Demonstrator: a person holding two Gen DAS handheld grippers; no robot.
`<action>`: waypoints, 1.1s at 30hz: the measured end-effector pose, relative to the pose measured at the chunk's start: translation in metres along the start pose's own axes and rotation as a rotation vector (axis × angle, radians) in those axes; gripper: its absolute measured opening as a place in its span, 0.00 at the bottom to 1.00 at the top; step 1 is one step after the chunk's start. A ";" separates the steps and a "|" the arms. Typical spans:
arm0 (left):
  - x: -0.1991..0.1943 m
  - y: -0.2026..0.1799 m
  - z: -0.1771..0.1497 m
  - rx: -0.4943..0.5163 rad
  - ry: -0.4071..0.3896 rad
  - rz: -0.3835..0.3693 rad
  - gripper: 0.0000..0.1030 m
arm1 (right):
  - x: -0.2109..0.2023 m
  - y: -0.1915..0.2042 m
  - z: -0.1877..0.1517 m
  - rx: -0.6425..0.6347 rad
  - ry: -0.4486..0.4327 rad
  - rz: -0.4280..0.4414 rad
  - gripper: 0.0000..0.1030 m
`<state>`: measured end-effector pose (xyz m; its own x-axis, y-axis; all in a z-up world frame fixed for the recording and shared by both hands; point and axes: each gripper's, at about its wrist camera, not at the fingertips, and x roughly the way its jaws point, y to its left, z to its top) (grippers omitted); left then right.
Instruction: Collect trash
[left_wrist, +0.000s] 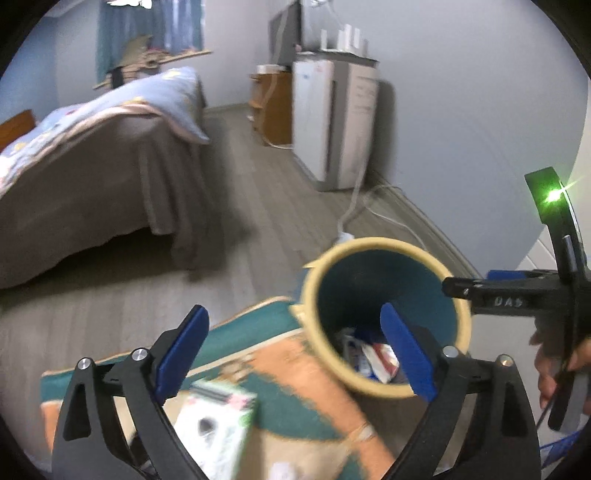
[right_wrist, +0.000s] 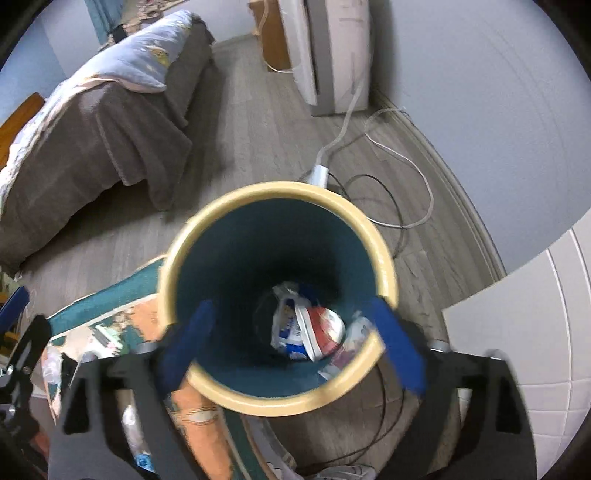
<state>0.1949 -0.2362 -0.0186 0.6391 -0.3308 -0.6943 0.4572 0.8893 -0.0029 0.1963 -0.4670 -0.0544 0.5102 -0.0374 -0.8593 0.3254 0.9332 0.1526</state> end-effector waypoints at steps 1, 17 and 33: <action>-0.011 0.009 -0.003 -0.011 -0.003 0.015 0.92 | -0.002 0.004 0.000 -0.009 -0.004 0.005 0.94; -0.150 0.172 -0.071 -0.274 -0.023 0.295 0.95 | -0.029 0.135 -0.026 -0.212 -0.018 0.067 0.94; -0.132 0.252 -0.118 -0.364 0.029 0.360 0.95 | 0.006 0.243 -0.073 -0.368 0.081 0.060 0.94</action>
<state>0.1530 0.0687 -0.0125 0.6965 0.0211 -0.7173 -0.0370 0.9993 -0.0066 0.2209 -0.2142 -0.0581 0.4507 0.0358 -0.8920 -0.0184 0.9994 0.0309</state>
